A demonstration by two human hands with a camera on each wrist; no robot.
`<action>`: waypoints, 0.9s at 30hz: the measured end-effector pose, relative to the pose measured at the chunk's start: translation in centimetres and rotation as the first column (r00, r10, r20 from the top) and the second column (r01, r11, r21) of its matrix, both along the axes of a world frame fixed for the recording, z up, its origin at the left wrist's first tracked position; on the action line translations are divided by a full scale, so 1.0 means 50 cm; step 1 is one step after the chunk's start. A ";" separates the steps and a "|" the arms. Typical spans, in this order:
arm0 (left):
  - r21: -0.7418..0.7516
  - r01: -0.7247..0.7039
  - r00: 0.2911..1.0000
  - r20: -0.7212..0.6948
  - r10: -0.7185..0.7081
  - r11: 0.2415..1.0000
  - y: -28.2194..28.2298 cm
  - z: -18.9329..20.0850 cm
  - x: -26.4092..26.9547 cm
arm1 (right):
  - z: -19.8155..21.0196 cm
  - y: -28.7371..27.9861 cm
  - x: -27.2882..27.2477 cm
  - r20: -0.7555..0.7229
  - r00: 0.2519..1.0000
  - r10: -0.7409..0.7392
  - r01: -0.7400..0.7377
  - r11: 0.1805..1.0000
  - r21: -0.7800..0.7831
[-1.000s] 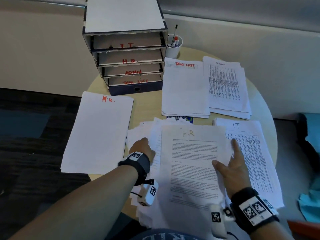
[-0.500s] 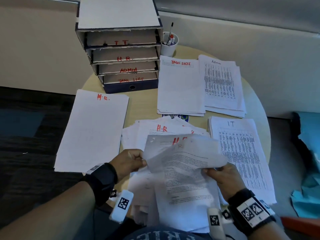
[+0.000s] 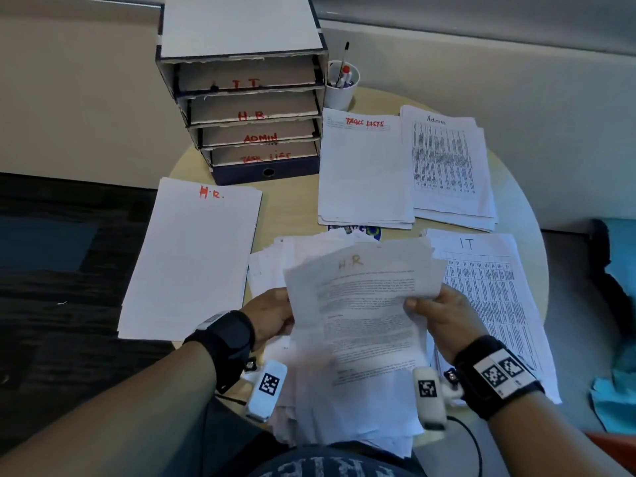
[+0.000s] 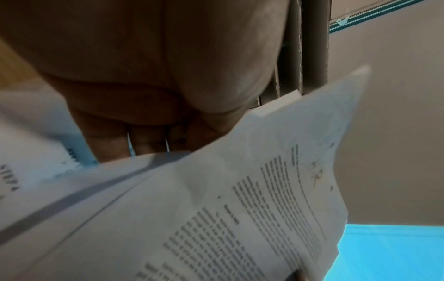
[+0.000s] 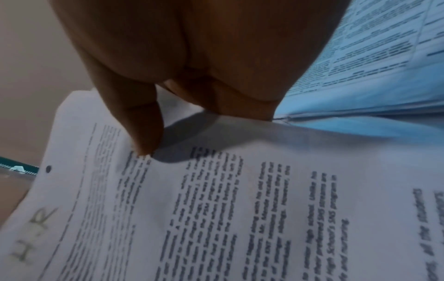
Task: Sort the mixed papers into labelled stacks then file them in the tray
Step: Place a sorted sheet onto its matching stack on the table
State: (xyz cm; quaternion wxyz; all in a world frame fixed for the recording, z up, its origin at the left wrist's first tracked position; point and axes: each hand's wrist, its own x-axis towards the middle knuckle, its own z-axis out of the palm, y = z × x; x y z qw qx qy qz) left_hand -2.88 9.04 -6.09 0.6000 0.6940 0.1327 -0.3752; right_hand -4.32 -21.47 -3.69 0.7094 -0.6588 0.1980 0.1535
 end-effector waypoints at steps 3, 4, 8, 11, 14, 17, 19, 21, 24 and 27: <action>0.328 -0.109 0.982 0.184 0.049 0.938 -0.006 -0.024 0.021 | -0.003 -0.011 0.008 0.011 0.997 -0.072 0.073 0.975 -0.211; 0.526 -0.096 0.968 0.245 -0.043 0.845 -0.007 -0.026 0.024 | -0.009 -0.017 0.007 0.013 0.996 -0.086 0.085 0.940 -0.330; 0.808 0.089 0.954 0.099 -0.283 0.583 -0.039 -0.028 0.025 | -0.020 -0.029 -0.009 -0.030 0.992 -0.124 0.101 0.909 -0.405; 0.727 0.037 0.979 0.110 -0.170 0.686 -0.048 -0.035 0.033 | -0.009 -0.029 -0.021 -0.030 0.995 -0.098 0.067 0.844 -0.532; 0.662 -0.112 0.978 0.207 -0.037 0.741 -0.028 -0.038 0.037 | 0.019 -0.025 -0.032 -0.021 1.000 -0.009 -0.002 0.888 -0.459; 0.603 -0.205 0.955 0.296 0.022 0.771 -0.003 -0.038 0.028 | 0.037 -0.033 -0.048 0.034 0.999 0.020 -0.007 0.940 -0.340; 0.571 -0.228 0.944 0.327 0.037 0.789 0.017 -0.039 0.023 | 0.035 -0.043 -0.055 0.039 0.999 0.002 0.009 0.959 -0.283; 0.578 -0.181 0.941 0.337 -0.031 0.796 0.035 -0.040 0.019 | 0.029 -0.047 -0.060 0.042 0.999 0.014 0.000 0.948 -0.319; 0.598 -0.115 0.913 0.378 -0.152 0.793 0.056 -0.029 0.018 | 0.028 -0.038 -0.059 0.060 0.993 0.098 -0.062 0.895 -0.442; 0.598 -0.129 0.832 0.499 -0.242 0.791 0.073 -0.014 0.015 | 0.041 -0.015 -0.051 0.071 0.992 0.108 -0.072 0.918 -0.391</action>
